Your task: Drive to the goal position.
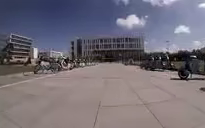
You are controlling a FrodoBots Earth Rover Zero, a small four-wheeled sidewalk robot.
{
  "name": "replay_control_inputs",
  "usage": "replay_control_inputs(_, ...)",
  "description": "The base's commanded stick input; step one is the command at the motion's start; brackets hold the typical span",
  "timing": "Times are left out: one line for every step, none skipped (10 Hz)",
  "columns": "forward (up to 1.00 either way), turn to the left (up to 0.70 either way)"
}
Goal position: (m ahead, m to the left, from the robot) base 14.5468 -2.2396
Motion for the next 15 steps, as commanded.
replay_control_inputs(0.70, 0.00)
replay_control_inputs(0.70, 0.00)
replay_control_inputs(0.70, 0.00)
replay_control_inputs(0.70, 0.00)
replay_control_inputs(0.70, 0.00)
replay_control_inputs(0.70, 0.00)
replay_control_inputs(0.70, 0.00)
replay_control_inputs(0.70, 0.00)
replay_control_inputs(0.70, 0.00)
replay_control_inputs(0.70, 0.00)
replay_control_inputs(0.70, 0.00)
replay_control_inputs(0.70, 0.00)
replay_control_inputs(0.70, -0.03)
replay_control_inputs(0.70, -0.09)
replay_control_inputs(0.70, -0.18)
